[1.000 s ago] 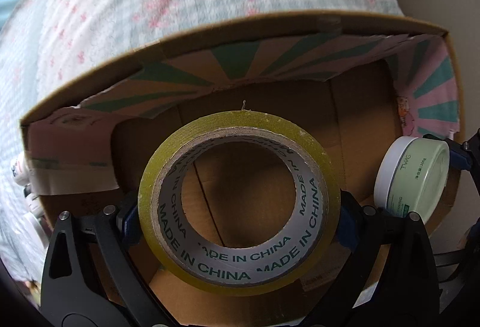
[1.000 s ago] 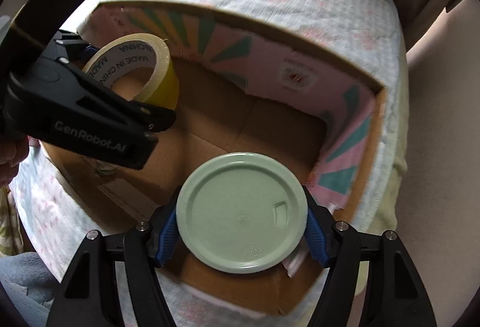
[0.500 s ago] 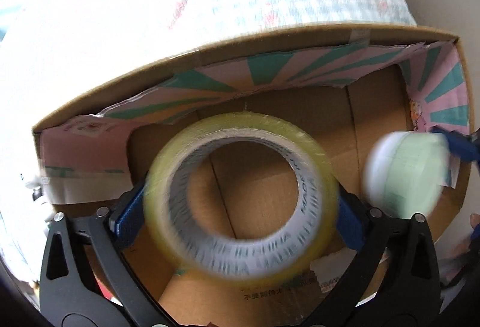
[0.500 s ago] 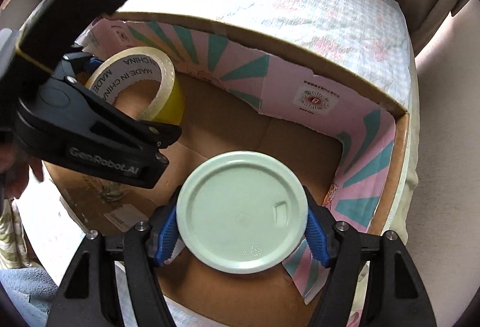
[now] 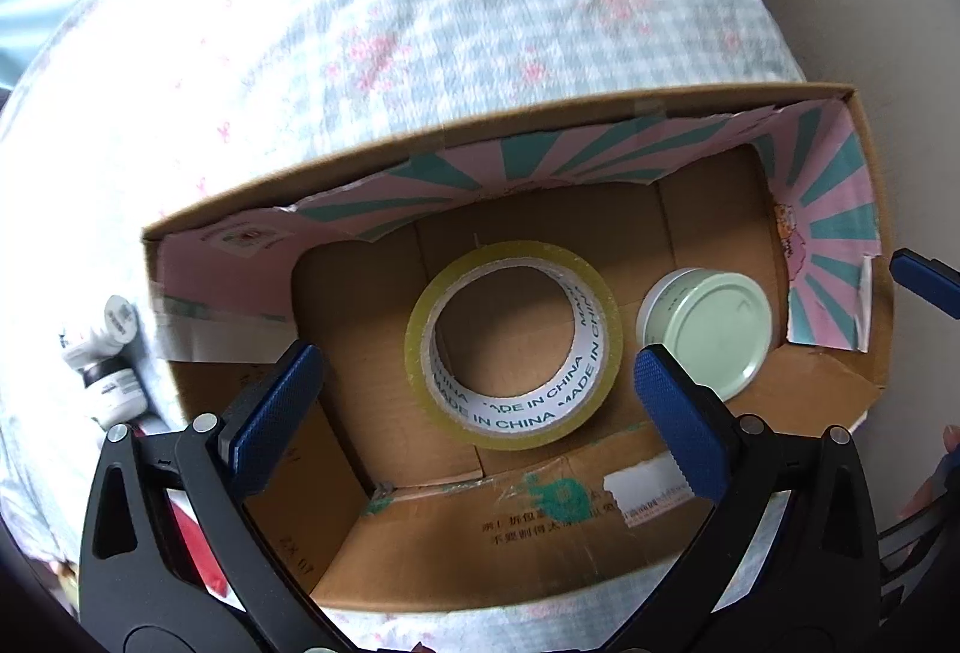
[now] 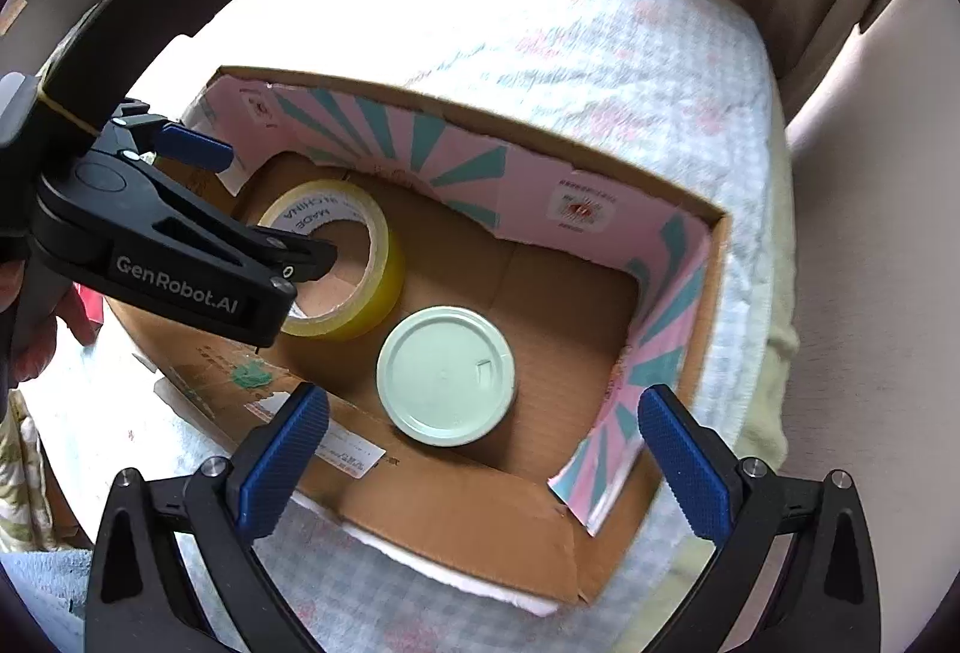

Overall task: Organize rigid objects
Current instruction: 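Open the left tool to drop the tape while the right tool releases the jar in the box, then withdraw both tools from the box toward the remaining objects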

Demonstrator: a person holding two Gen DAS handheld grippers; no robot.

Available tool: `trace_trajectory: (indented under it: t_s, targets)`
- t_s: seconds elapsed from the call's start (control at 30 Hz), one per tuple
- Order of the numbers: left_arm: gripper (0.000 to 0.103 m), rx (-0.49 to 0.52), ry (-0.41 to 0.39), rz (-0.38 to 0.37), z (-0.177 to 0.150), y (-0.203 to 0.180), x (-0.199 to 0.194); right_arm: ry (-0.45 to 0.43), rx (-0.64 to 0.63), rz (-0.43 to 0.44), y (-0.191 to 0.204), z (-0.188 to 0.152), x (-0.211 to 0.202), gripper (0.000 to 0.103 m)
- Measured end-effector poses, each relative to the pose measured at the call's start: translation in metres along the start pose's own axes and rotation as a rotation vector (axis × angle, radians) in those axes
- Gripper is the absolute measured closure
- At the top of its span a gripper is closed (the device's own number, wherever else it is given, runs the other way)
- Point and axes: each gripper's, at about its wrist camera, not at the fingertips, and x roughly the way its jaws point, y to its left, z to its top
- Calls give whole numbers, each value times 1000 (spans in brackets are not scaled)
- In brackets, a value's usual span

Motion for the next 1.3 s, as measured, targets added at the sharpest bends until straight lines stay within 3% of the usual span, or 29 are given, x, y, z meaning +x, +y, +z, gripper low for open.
trace_trajectory:
  t_s: [0.5,0.73,1.03,1.3]
  targets:
    - [0,31,-203,-49,-8,9,-100,-64,-19,-120,25,1,-85,0]
    - [0,6,-356,-41,-62,48,-179,-126,14,-150,56,15,-142,0]
    - [0,-27,-438,-35,-144,151,-247,-227,113,-155,138,28,-217,0]
    - [0,-74,-459,-19,-210,261,-262,-271,223,-78,229,47,-229,0]
